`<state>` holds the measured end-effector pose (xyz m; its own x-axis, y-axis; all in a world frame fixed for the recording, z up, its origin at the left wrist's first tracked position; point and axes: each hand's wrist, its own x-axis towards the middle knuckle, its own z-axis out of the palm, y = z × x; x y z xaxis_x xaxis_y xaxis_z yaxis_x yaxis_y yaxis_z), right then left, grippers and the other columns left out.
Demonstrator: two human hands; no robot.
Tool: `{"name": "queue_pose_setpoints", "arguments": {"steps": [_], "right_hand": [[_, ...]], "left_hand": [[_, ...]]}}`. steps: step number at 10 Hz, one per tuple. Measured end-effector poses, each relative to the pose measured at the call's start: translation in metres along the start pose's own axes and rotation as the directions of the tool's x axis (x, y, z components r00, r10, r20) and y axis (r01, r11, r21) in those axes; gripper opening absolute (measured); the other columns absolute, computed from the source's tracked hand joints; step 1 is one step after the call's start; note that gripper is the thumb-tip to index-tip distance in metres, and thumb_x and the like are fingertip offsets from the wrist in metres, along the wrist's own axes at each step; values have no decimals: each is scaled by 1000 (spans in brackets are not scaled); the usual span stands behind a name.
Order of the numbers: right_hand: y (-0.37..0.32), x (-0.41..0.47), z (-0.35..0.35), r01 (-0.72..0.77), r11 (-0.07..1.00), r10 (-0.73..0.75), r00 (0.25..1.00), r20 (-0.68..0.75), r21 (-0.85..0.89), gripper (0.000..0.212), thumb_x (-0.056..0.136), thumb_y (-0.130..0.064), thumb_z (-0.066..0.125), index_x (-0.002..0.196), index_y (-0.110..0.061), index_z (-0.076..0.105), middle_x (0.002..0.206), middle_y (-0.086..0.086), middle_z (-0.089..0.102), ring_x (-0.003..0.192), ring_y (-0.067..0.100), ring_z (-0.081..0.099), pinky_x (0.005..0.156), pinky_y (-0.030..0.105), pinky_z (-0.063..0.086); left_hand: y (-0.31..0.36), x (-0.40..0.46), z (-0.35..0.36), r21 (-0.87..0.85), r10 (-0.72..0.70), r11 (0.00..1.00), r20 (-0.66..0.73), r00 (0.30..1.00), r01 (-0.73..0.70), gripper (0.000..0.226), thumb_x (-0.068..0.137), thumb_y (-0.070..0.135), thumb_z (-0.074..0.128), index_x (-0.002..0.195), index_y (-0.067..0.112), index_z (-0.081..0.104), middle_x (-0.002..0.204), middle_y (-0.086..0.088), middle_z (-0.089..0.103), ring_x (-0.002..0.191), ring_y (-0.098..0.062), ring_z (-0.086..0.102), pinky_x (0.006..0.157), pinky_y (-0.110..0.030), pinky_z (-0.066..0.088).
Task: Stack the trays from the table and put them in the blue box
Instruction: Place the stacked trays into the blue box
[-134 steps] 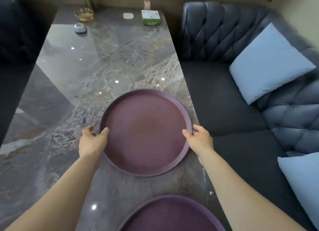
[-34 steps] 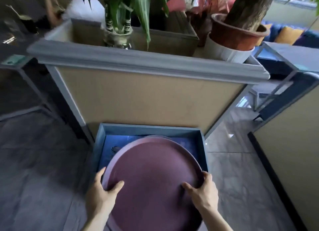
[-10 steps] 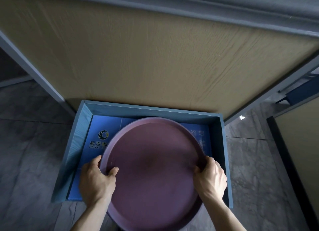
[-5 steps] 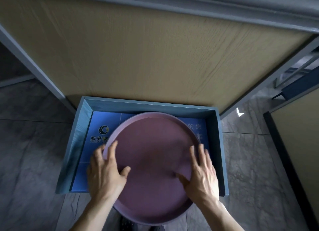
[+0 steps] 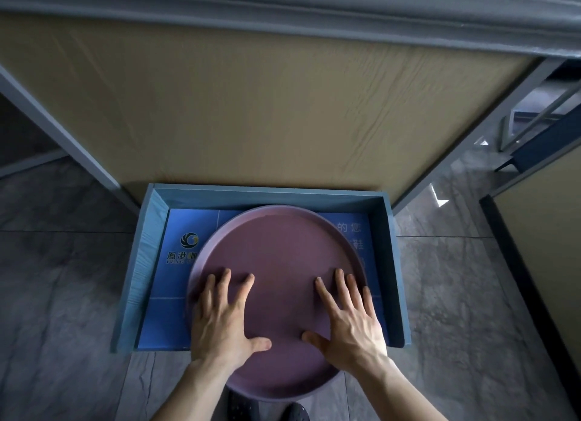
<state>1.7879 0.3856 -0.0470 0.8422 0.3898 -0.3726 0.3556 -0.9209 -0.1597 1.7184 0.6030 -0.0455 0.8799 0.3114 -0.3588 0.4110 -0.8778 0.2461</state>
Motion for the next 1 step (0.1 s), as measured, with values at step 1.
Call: {"name": "queue_pose_setpoints", "arguments": {"steps": [1], "right_hand": [[-5,7,-23,-28,1000,28,994,103,-7,99,77,-74,50,154,-39,-2,165,5,-11,152,28,-8,123,47,-1]], "left_hand": [[5,-3,-18,55,-7,998,53,999,4,120,57,75,65,152,42,0,165,-4,-4,152,-29,0,120,-46,10]]}}
